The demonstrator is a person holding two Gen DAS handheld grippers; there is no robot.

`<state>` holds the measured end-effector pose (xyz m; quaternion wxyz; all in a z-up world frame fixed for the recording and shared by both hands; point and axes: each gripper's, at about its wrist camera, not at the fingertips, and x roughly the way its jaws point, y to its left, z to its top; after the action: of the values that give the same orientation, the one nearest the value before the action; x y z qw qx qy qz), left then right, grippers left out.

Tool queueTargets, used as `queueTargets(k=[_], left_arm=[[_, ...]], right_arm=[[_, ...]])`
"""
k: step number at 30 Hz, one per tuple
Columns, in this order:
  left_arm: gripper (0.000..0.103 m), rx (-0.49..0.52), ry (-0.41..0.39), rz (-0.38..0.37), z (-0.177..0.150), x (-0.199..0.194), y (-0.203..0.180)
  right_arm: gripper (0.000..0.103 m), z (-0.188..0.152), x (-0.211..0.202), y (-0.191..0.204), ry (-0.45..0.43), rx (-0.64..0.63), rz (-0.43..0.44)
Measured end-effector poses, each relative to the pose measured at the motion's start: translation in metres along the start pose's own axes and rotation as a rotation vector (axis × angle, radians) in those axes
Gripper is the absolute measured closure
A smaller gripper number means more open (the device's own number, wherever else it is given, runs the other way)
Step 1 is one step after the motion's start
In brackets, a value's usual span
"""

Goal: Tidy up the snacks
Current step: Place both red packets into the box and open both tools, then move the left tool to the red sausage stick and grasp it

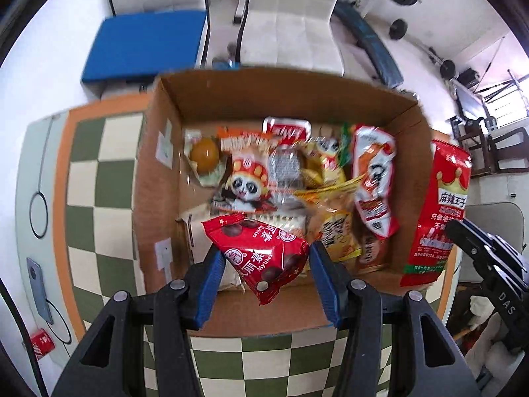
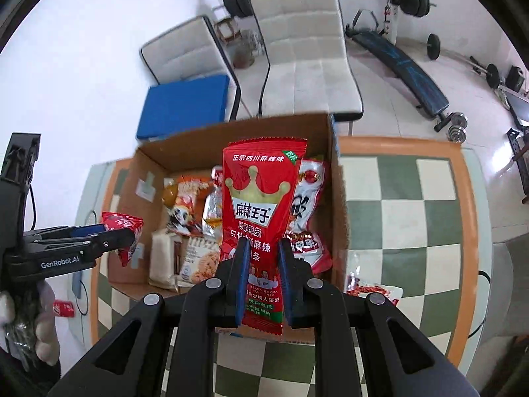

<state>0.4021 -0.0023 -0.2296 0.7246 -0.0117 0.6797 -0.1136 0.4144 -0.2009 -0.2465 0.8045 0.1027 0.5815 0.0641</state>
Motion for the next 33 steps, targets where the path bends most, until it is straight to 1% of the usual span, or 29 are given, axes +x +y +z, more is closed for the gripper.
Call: queueTargets(k=[6, 8, 10, 12, 13, 14, 15, 16, 19, 21, 24, 27, 29, 33], left_arm=[[0.052, -0.015, 0.074, 0.004, -0.001, 0.031, 0.005], [0.051, -0.023, 0.106, 0.015, -0.001, 0.039, 0.006], [0.051, -0.021, 0.147, -0.004, -0.001, 0.045, 0.004], [0.049, -0.018, 0.154, 0.009, 0.0, 0.048, 0.003], [0.043, -0.019, 0.158, 0.019, 0.0, 0.048, 0.003], [0.037, -0.025, 0.155, 0.021, 0.001, 0.048, 0.004], [0.023, -0.031, 0.142, 0.024, 0.001, 0.046, 0.004], [0.02, -0.033, 0.131, 0.027, 0.002, 0.043, 0.004], [0.019, -0.046, 0.105, 0.025, 0.003, 0.035, 0.003], [0.019, -0.047, 0.098, 0.02, 0.003, 0.03, 0.003], [0.019, -0.037, 0.059, 0.031, 0.001, 0.015, -0.001], [0.019, -0.024, 0.027, 0.031, -0.003, 0.001, -0.007], [0.019, -0.017, 0.007, 0.028, -0.005, -0.008, -0.008], [0.019, 0.012, -0.064, 0.036, -0.02, -0.031, -0.026]], right_arm=[[0.084, 0.001, 0.038, -0.002, 0.085, 0.0, 0.009], [0.084, -0.001, 0.045, -0.003, 0.099, 0.003, 0.003], [0.083, -0.001, 0.055, -0.004, 0.141, 0.002, -0.012], [0.082, -0.002, 0.062, -0.009, 0.179, 0.034, -0.011], [0.074, -0.002, 0.062, -0.011, 0.19, 0.045, -0.006], [0.049, -0.002, 0.062, -0.013, 0.193, 0.063, 0.0], [0.034, -0.002, 0.062, -0.015, 0.187, 0.066, 0.007], [0.021, -0.002, 0.06, -0.015, 0.181, 0.066, 0.006], [0.021, -0.001, 0.055, -0.013, 0.179, 0.058, 0.006], [0.021, -0.001, 0.051, -0.011, 0.172, 0.047, -0.019], [0.021, -0.001, 0.046, -0.007, 0.162, 0.037, -0.035], [0.018, -0.003, 0.039, -0.003, 0.14, 0.026, -0.052], [0.015, -0.004, 0.034, 0.0, 0.125, 0.023, -0.047], [0.011, -0.008, 0.018, 0.003, 0.084, 0.022, -0.02]])
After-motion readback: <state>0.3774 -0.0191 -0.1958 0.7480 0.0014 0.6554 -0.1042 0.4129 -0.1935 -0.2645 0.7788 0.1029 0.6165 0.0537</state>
